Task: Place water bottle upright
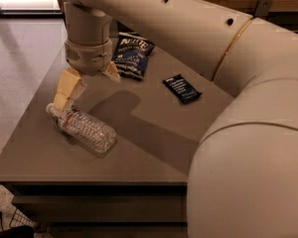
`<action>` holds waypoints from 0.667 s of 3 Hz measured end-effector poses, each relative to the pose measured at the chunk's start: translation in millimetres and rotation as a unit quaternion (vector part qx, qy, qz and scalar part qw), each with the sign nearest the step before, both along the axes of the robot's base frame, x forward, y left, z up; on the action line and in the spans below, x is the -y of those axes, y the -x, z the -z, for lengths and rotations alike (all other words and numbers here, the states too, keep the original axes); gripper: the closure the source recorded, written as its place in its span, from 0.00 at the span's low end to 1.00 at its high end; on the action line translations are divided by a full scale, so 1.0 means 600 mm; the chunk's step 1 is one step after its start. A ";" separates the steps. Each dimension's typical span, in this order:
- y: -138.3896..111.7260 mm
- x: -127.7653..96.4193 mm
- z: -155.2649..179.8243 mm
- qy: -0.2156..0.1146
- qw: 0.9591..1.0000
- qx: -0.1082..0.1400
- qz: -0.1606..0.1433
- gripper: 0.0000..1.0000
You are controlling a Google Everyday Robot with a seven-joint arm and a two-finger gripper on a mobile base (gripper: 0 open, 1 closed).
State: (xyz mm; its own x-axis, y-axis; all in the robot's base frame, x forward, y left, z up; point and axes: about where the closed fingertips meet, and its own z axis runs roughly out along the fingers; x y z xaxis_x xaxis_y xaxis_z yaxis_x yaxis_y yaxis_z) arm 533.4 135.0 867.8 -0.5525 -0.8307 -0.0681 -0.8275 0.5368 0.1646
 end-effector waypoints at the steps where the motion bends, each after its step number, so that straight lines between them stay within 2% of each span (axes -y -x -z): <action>1: 0.017 -0.012 0.019 0.001 1.000 -0.014 0.006 0.00; 2: 0.040 -0.021 0.032 0.009 1.000 -0.023 0.012 0.00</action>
Offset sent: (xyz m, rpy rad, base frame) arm -0.0452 0.0097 -0.0269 -0.0678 0.0900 -0.0382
